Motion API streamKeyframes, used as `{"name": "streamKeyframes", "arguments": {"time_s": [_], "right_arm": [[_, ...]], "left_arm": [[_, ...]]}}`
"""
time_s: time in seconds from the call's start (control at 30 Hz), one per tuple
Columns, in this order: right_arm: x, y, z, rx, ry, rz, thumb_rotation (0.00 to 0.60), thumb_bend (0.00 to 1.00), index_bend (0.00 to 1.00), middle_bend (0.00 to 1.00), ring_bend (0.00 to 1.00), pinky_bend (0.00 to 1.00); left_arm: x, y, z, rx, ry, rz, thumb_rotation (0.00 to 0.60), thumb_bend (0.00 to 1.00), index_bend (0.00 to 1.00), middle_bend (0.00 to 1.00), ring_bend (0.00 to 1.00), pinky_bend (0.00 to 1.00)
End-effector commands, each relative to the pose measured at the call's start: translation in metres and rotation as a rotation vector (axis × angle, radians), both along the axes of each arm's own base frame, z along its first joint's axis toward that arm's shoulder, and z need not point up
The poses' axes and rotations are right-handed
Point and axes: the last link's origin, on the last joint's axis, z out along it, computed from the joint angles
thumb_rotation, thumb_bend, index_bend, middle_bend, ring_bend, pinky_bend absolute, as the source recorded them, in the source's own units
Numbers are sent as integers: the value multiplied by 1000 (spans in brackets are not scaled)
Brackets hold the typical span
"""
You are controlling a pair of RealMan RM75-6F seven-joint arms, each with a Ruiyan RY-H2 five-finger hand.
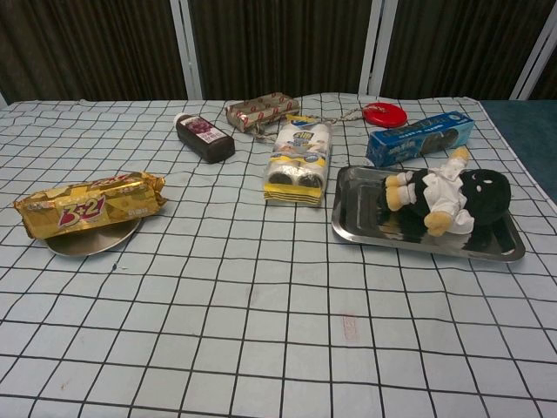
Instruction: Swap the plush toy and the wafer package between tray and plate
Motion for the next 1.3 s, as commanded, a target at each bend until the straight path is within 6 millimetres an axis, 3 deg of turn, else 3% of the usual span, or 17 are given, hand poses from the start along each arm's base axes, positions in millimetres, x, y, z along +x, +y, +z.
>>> {"name": "streamKeyframes", "arguments": {"time_s": [0.03, 0.53, 0.73, 1.1, 1.3], "right_arm": [[0, 0, 0, 3, 0, -3, 600, 64, 0, 0, 0, 46], [2, -3, -2, -1, -5, 36, 600, 64, 0, 0, 0, 47], [4, -12, -12, 90, -35, 52, 600, 64, 0, 0, 0, 47], [57, -78, -31, 277, -49, 104, 600, 64, 0, 0, 0, 47], [75, -115, -43, 330, -39, 66, 600, 65, 0, 0, 0, 47]], "left_arm": [[0, 0, 0, 0, 0, -1, 600, 436, 182, 91, 44, 221], [-1, 1, 0, 3, 0, -2, 600, 436, 182, 91, 44, 223], [3, -2, 2, 8, -2, -13, 600, 436, 183, 91, 44, 223], [1, -2, 6, 18, -5, -3, 600, 435, 183, 91, 44, 223], [2, -2, 9, 26, -8, -6, 600, 436, 183, 91, 44, 223]]}}
